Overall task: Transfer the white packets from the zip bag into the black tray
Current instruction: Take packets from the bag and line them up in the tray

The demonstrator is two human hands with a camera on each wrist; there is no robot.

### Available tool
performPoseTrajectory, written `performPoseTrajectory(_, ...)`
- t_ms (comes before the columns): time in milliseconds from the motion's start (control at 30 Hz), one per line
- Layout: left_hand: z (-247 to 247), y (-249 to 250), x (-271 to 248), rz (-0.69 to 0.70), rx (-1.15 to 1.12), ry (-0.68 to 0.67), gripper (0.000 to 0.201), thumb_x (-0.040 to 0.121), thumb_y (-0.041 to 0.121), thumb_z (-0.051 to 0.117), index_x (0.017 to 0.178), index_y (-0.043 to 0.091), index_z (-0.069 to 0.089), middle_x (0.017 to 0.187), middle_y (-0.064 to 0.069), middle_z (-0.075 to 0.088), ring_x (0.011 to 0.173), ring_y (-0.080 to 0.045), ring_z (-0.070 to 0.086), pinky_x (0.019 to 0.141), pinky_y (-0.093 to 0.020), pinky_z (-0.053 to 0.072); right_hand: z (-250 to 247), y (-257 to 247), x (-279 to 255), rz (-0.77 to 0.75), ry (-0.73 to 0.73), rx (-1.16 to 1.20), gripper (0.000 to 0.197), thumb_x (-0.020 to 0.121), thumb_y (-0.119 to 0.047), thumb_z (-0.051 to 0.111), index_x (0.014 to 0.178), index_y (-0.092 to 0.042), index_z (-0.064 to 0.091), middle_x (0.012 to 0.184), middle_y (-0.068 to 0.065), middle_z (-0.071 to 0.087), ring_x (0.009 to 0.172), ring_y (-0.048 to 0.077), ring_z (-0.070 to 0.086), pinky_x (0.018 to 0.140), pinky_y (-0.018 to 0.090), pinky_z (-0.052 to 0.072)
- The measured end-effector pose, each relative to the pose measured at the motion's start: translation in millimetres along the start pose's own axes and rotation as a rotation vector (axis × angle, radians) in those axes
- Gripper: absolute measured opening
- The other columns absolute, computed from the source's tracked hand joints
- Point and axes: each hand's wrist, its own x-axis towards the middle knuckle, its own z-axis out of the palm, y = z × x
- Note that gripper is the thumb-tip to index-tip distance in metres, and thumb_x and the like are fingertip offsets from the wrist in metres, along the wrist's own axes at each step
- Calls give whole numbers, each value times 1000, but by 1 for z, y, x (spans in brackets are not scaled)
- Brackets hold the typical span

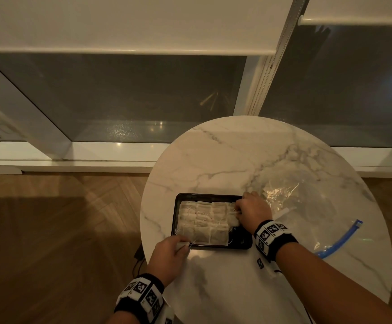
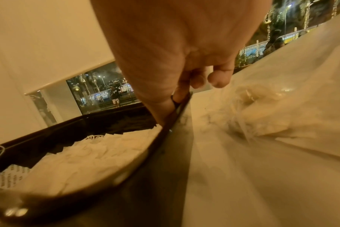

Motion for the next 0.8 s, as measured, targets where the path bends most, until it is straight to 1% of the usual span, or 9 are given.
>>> performPoseTrajectory(100, 1, -1, 0, -6, -7, 7, 18, 94, 26, 65, 111, 29, 71, 105, 15, 69, 97, 1, 61, 77, -1, 38, -1, 2, -4, 14, 71, 109, 16, 88, -24, 62, 102, -25, 70, 106, -2, 62, 109, 21, 47, 84, 33, 48)
performPoseTrajectory(200, 1, -1, 0, -13, -6, 8, 18, 94, 26, 65, 110, 29, 71, 104, 15, 69, 97, 0, 61, 77, -4, 39, -2, 3, -17, 4, 197, 226, 15, 86, -25, 62, 95, -21, 73, 94, -2, 67, 100, 22, 51, 82, 34, 47)
performPoseTrajectory(233, 2, -1, 0, -15, -4, 8, 18, 94, 26, 64, 110, 29, 71, 104, 15, 69, 97, -1, 62, 78, -6, 40, -1, 2, -23, -13, 214, 232, 16, 86, -26, 60, 92, -21, 73, 88, -3, 69, 97, 22, 52, 82, 34, 48)
performPoseTrajectory(300, 2, -2, 1, -15, -10, 9, 17, 94, 27, 65, 110, 28, 71, 104, 15, 69, 98, -2, 63, 79, -7, 41, 2, -2, -36, -63, 170, 172, 22, 86, -33, 53, 86, -26, 74, 83, -8, 70, 94, 19, 52, 84, 34, 46)
performPoseTrajectory(400, 2, -1, 1, -17, -23, 14, 17, 94, 27, 66, 110, 28, 72, 103, 15, 69, 98, -2, 63, 80, -8, 42, 12, -9, -51, -103, 56, 13, 35, 91, -44, 39, 90, -30, 71, 91, -15, 70, 99, 15, 48, 97, 46, 36)
performPoseTrajectory(533, 1, 2, 1, -15, -15, 24, 17, 94, 26, 66, 109, 26, 72, 102, 12, 69, 96, -4, 62, 83, -16, 46, 20, -19, -58, -120, -14, -104, 45, 95, -48, 29, 100, -29, 69, 106, -10, 67, 110, 21, 48, 97, 58, 28)
performPoseTrajectory(633, 1, 4, 0, -22, -3, 17, 17, 94, 27, 66, 110, 26, 72, 102, 13, 69, 96, -4, 63, 83, -17, 47, 17, -22, -57, -98, -67, -130, 47, 97, -48, 29, 108, -24, 68, 116, -4, 63, 118, 23, 42, 102, 59, 23)
performPoseTrajectory(733, -1, 9, -3, -18, -2, 43, 16, 94, 25, 66, 109, 24, 71, 103, 11, 68, 97, -6, 62, 84, -18, 47, 15, -23, -57, -78, -54, -110, 45, 96, -48, 31, 110, -24, 67, 119, -2, 61, 120, 24, 41, 102, 59, 23)
performPoseTrajectory(800, -4, 13, -5, 30, 17, 74, 14, 95, 23, 64, 108, 23, 69, 106, 11, 63, 96, -2, 59, 82, -12, 44, 13, -22, -59, -68, -6, -67, 43, 95, -47, 32, 108, -25, 67, 116, -4, 61, 117, 22, 42, 101, 56, 26)
